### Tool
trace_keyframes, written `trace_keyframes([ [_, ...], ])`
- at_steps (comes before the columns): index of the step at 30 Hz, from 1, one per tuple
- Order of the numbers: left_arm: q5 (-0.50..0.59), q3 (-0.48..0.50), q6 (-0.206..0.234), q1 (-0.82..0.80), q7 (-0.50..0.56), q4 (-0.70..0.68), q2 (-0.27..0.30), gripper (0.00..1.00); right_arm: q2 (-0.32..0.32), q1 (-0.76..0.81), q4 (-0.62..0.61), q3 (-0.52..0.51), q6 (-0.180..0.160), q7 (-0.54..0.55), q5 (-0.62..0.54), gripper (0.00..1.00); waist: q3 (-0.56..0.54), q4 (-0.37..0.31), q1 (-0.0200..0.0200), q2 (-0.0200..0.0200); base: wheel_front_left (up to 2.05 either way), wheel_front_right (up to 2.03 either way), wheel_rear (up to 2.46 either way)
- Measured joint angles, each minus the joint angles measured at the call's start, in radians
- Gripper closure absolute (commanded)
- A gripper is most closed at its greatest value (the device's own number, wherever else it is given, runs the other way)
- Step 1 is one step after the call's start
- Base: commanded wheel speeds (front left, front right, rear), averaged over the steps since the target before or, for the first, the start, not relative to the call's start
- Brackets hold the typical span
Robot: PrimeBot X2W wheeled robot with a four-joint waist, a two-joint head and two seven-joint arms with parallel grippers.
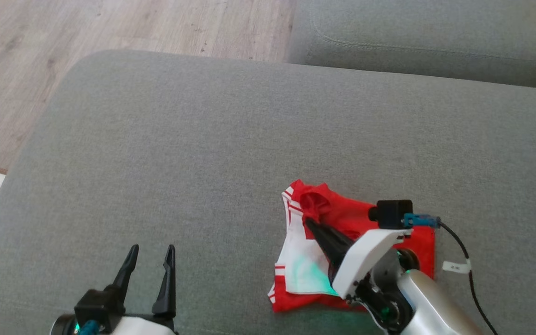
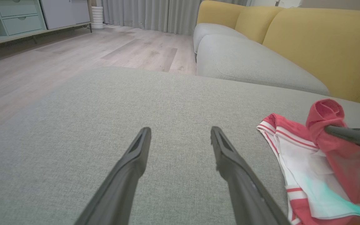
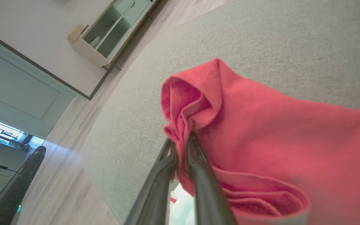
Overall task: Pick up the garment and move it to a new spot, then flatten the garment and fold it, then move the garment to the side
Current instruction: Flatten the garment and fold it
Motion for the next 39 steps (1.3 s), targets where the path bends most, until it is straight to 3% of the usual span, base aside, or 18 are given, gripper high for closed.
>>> trace_keyframes([
  [2, 0.0, 0.0, -0.001, -0.007, 0.0, 0.004, -0.001, 0.0, -0.001, -0.023, 0.034, 0.024, 0.0, -0.02, 0.039, 0.0, 0.002, 0.003, 0.0, 0.0, 0.0, 0.0, 0.0],
  [10, 0.001, -0.003, -0.006, -0.01, 0.0, 0.004, -0.007, 0.0, -0.001, -0.101, 0.131, 0.078, 0.0, -0.134, 0.084, 0.0, 0.005, -0.019, 0.0, 0.0, 0.0, 0.0, 0.0],
  [13, 0.001, -0.004, -0.006, -0.01, 0.0, 0.002, -0.008, 0.0, -0.001, -0.126, 0.141, 0.071, 0.0, -0.178, 0.026, 0.0, 0.005, -0.034, 0.0, 0.0, 0.0, 0.0, 0.0],
  [19, 0.009, -0.005, -0.006, -0.01, 0.0, 0.001, -0.008, 0.0, -0.001, -0.125, 0.135, -0.074, 0.0, -0.243, -0.168, 0.0, 0.003, -0.07, 0.0, 0.0, 0.0, 0.0, 0.0],
  [26, 0.009, -0.007, -0.006, -0.01, 0.0, 0.001, -0.007, 0.0, -0.001, -0.055, 0.029, -0.224, 0.0, -0.251, -0.324, 0.0, 0.0, -0.091, 0.0, 0.0, 0.0, 0.0, 0.0],
  [32, 0.01, -0.015, -0.006, -0.01, 0.0, 0.001, -0.008, 0.0, 0.0, 0.074, -0.132, -0.344, 0.0, -0.254, -0.456, 0.0, -0.018, -0.11, 0.0, 0.0, 0.0, 0.0, 0.0],
  [39, 0.01, -0.015, -0.007, -0.01, -0.001, 0.007, -0.023, 0.0, 0.003, 0.234, -0.29, -0.442, 0.0, -0.259, -0.513, 0.0, -0.045, -0.133, -0.0001, 0.0, 0.0, 0.0, 0.0],
])
